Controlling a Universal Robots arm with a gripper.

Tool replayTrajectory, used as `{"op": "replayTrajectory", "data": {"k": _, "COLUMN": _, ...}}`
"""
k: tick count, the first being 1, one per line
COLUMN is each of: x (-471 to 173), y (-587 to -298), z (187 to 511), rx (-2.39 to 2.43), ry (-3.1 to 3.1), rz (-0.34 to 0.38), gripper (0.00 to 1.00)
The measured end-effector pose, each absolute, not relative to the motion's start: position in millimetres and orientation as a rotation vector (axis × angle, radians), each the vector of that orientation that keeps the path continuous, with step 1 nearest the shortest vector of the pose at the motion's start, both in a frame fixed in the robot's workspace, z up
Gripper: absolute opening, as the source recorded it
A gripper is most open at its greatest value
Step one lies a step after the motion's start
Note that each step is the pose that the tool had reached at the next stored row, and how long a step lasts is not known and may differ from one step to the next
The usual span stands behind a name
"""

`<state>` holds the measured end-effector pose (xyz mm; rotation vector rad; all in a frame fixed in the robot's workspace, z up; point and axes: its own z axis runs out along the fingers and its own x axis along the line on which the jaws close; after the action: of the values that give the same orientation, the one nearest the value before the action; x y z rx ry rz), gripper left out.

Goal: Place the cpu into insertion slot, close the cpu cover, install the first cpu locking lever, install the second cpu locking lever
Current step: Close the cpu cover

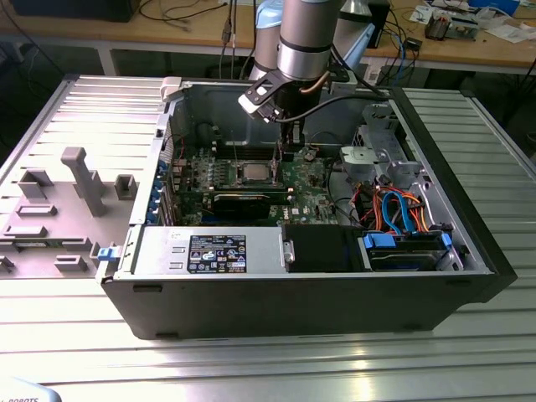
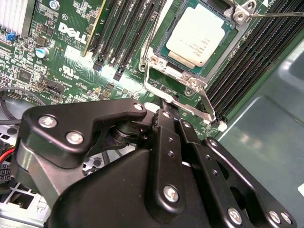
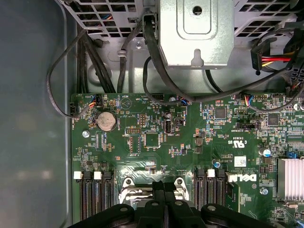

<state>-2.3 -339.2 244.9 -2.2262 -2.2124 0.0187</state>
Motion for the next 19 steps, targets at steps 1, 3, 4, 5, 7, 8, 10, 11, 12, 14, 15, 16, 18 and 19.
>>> {"op": "replayTrajectory", "data": {"k": 1, "x": -2.5, "y": -339.2, "z": 244.9, "rx": -2.226, "ry": -2.212, "rz": 0.019, "gripper": 0.11}}
{"op": "replayTrajectory", "data": {"k": 3, "x": -2.9, "y": -339.2, "z": 244.9, "rx": -2.226, "ry": -2.212, "rz": 0.019, "gripper": 0.11}}
{"op": "replayTrajectory", "data": {"k": 4, "x": -3.0, "y": -339.2, "z": 244.9, "rx": -2.226, "ry": -2.212, "rz": 0.019, "gripper": 0.11}}
{"op": "replayTrajectory", "data": {"k": 5, "x": -3.2, "y": -339.2, "z": 244.9, "rx": -2.226, "ry": -2.212, "rz": 0.019, "gripper": 0.11}}
{"op": "replayTrajectory", "data": {"k": 7, "x": -3.4, "y": -339.2, "z": 244.9, "rx": -2.226, "ry": -2.212, "rz": 0.019, "gripper": 0.11}}
{"op": "replayTrajectory", "data": {"k": 8, "x": -3.5, "y": -339.2, "z": 244.9, "rx": -2.226, "ry": -2.212, "rz": 0.019, "gripper": 0.11}}
{"op": "replayTrajectory", "data": {"k": 10, "x": -4.5, "y": -339.2, "z": 244.8, "rx": -2.226, "ry": -2.212, "rz": 0.018, "gripper": 0.11}}
{"op": "replayTrajectory", "data": {"k": 11, "x": -4.8, "y": -339.3, "z": 244.8, "rx": -2.226, "ry": -2.212, "rz": 0.018, "gripper": 0.11}}
{"op": "replayTrajectory", "data": {"k": 12, "x": -5.1, "y": -339.3, "z": 244.8, "rx": -2.226, "ry": -2.212, "rz": 0.018, "gripper": 0.11}}
{"op": "replayTrajectory", "data": {"k": 14, "x": -6.2, "y": -339.3, "z": 244.9, "rx": -2.226, "ry": -2.212, "rz": 0.019, "gripper": 0.11}}
{"op": "replayTrajectory", "data": {"k": 15, "x": -6.5, "y": -339.3, "z": 244.8, "rx": -2.226, "ry": -2.212, "rz": 0.019, "gripper": 0.11}}
{"op": "replayTrajectory", "data": {"k": 16, "x": -7.0, "y": -339.3, "z": 244.8, "rx": -2.226, "ry": -2.212, "rz": 0.019, "gripper": 0.11}}
{"op": "replayTrajectory", "data": {"k": 18, "x": -7.8, "y": -339.3, "z": 244.8, "rx": -2.226, "ry": -2.212, "rz": 0.019, "gripper": 0.11}}
{"op": "replayTrajectory", "data": {"k": 19, "x": -8.0, "y": -339.3, "z": 244.8, "rx": -2.226, "ry": -2.212, "rz": 0.019, "gripper": 0.11}}
